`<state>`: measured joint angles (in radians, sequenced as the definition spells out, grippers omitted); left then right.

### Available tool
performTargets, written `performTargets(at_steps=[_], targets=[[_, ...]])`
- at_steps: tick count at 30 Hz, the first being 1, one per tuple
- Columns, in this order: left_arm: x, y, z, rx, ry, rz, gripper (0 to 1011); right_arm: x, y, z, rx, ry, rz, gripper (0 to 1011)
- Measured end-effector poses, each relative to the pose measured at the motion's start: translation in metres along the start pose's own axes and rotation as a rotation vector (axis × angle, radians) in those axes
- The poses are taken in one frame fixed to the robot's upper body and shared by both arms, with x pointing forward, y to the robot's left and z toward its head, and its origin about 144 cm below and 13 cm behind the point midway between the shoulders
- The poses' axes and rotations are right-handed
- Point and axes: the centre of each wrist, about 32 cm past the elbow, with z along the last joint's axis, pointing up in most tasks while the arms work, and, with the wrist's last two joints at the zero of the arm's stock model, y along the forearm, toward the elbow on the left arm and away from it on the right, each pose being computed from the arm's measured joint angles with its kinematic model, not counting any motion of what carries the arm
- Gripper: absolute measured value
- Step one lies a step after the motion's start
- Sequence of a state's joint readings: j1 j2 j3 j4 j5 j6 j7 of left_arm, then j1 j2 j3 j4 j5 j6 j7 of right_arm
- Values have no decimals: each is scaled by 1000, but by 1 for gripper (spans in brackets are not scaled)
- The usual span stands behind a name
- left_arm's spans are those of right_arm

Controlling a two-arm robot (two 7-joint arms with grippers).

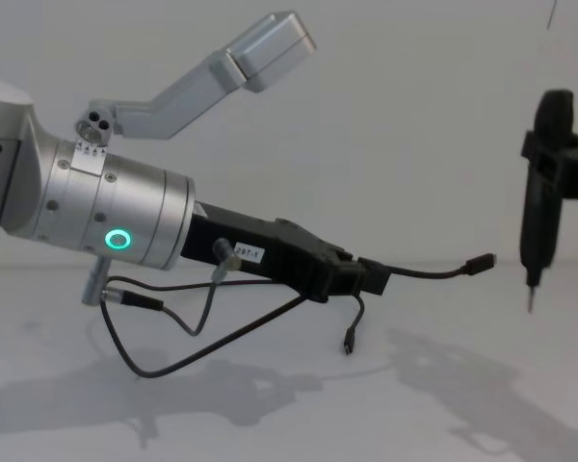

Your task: Pick up the data cable with the one hand.

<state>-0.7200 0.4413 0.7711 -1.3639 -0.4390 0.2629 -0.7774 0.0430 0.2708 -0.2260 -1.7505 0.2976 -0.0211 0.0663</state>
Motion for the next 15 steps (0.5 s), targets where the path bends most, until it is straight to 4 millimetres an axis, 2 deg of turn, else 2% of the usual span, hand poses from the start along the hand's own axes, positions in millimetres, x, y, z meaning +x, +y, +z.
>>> performTargets(at_steps=[8,15], targets=[[-1,1,0,-3,2,0,44,-6,21,1,69,29,1,279],[-1,2,0,-3,3,0,44,-8,32,0,105,29,14,279]])
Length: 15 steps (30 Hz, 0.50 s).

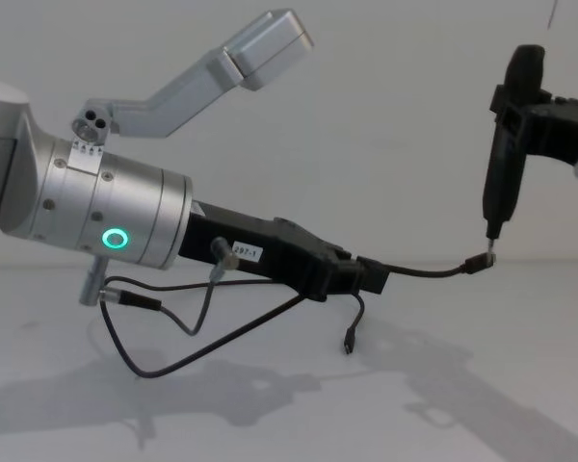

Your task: Pick up the data cable with the one hand.

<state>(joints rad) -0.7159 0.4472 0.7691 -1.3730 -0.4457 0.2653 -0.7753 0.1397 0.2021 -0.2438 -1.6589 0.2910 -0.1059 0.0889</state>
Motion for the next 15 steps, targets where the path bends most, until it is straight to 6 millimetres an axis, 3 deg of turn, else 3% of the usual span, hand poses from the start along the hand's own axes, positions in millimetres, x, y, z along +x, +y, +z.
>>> performTargets(at_steps=[15], targets=[[0,1,0,-1,1,1,44,5,10,-5,31,3,13,279]])
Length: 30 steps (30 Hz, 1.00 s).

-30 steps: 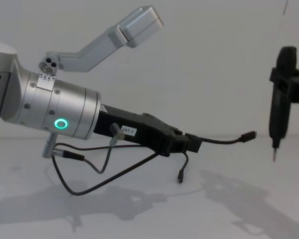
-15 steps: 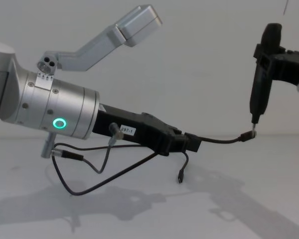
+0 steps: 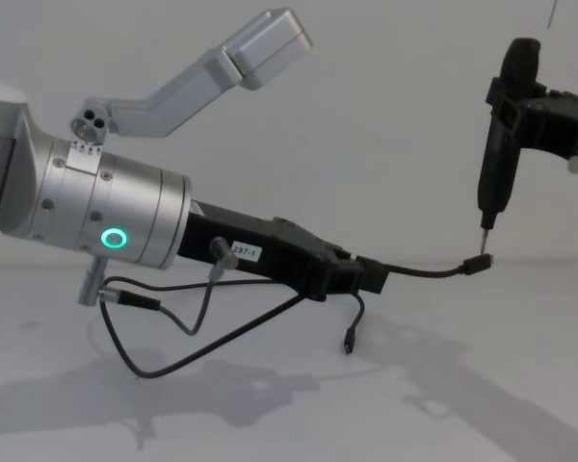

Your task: Pick up the data cable with the one hand.

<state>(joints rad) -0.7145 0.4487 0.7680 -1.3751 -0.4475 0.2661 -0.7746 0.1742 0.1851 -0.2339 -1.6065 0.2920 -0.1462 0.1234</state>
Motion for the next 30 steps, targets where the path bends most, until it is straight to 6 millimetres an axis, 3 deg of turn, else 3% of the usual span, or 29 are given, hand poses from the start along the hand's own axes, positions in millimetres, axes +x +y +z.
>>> performTargets(at_steps=[30], targets=[[0,0,0,-1,0,0,44,18,6,-13,-20,-1,4,279]])
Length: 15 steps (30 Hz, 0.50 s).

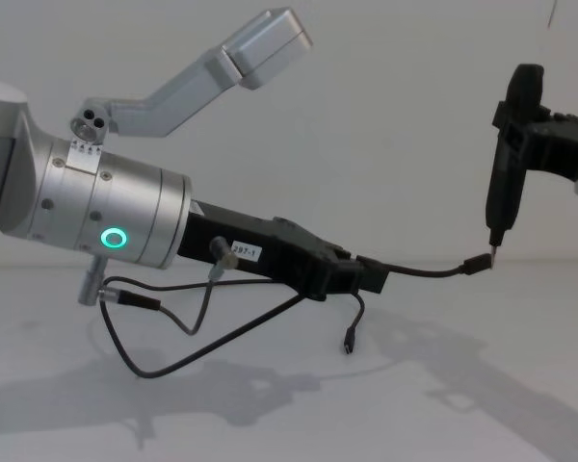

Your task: Pick up the data cable with the one hand.

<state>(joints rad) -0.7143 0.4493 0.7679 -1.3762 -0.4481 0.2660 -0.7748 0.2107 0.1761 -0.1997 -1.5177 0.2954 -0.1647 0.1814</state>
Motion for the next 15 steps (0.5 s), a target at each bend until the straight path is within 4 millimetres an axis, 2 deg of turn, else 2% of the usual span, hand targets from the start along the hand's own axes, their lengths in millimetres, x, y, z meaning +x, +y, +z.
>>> performTargets(at_steps=[15], targets=[[0,0,0,0,0,0,44,7,-3,1,-42,25,6,279]])
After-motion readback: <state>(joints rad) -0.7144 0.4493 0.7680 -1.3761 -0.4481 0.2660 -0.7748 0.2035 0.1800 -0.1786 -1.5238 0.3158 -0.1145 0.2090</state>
